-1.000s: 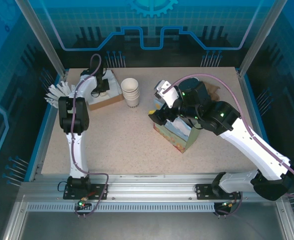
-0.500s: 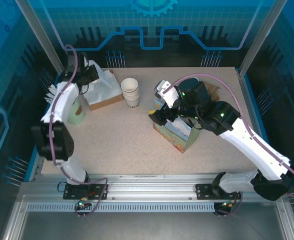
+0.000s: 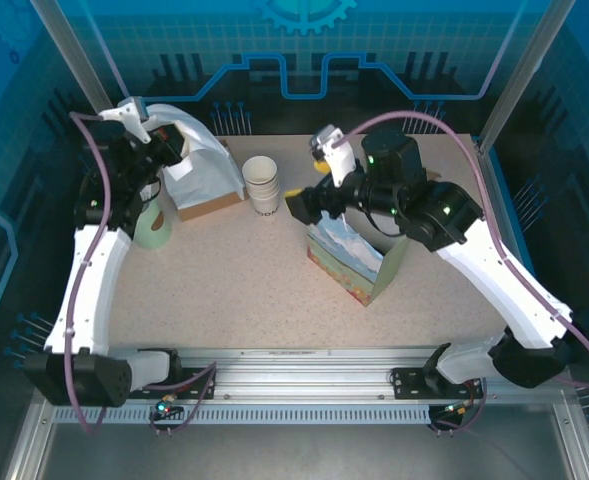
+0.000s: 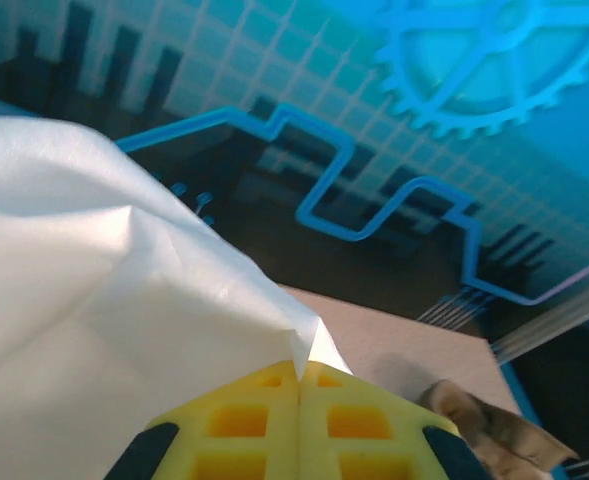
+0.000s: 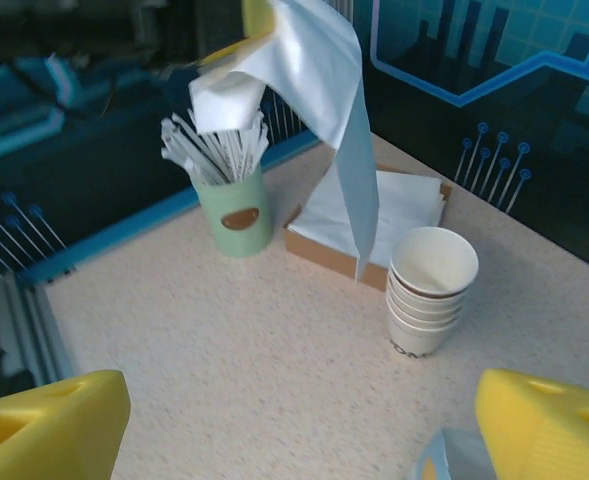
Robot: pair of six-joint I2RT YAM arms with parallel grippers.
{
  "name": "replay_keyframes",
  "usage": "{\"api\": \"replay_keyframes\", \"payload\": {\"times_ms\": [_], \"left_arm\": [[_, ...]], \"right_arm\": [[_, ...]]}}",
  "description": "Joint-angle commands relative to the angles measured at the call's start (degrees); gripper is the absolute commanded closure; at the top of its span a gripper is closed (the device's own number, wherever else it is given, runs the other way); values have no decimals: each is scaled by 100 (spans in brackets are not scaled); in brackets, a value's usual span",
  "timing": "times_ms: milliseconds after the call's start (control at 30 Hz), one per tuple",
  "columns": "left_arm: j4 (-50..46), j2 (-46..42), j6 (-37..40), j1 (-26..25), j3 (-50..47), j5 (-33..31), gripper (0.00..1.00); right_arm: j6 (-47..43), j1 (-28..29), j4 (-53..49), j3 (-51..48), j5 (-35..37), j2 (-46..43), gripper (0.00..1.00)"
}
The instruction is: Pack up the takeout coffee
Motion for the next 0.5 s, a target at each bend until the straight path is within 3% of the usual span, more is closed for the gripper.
{"api": "replay_keyframes", "payload": {"times_ms": [0, 200, 467], "left_arm": [[640, -475, -36, -104, -222, 693, 100], [1038, -849, 8, -515, -352, 1276, 100], [1528, -1005, -127, -1119, -500, 1425, 100]], "right_arm": [[988, -280, 102, 607, -790, 383, 10], [2225, -609, 125, 1562, -1896, 1178, 11], [3782, -811, 1008, 1444, -2623, 1561, 9]]}}
